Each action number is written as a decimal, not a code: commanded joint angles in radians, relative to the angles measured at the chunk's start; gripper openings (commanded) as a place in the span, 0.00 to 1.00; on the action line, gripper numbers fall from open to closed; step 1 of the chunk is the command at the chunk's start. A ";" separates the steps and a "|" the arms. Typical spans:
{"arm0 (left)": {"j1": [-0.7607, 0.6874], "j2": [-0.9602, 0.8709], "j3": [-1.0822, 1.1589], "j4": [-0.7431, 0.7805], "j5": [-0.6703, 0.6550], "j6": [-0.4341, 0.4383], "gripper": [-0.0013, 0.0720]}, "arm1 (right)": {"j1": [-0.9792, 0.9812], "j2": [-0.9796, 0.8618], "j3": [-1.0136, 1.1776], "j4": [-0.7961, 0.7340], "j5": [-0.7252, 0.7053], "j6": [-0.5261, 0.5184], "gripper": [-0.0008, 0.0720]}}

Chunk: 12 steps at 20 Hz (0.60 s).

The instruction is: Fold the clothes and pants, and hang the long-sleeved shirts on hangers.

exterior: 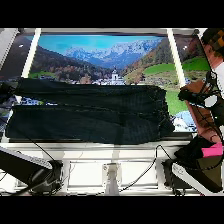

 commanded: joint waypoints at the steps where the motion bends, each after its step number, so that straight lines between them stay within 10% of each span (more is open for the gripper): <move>1: -0.012 -0.023 -0.001 0.007 0.002 -0.005 0.38 | 0.000 0.001 0.000 0.004 0.001 0.000 0.63; 4: -0.011 -0.026 -0.001 0.004 0.001 -0.005 0.08 | 0.000 0.001 0.000 0.005 0.001 0.000 0.63; 12: -0.011 0.118 -0.001 0.005 -0.186 -0.005 0.06 | 0.000 0.002 0.033 0.029 0.060 -0.009 0.60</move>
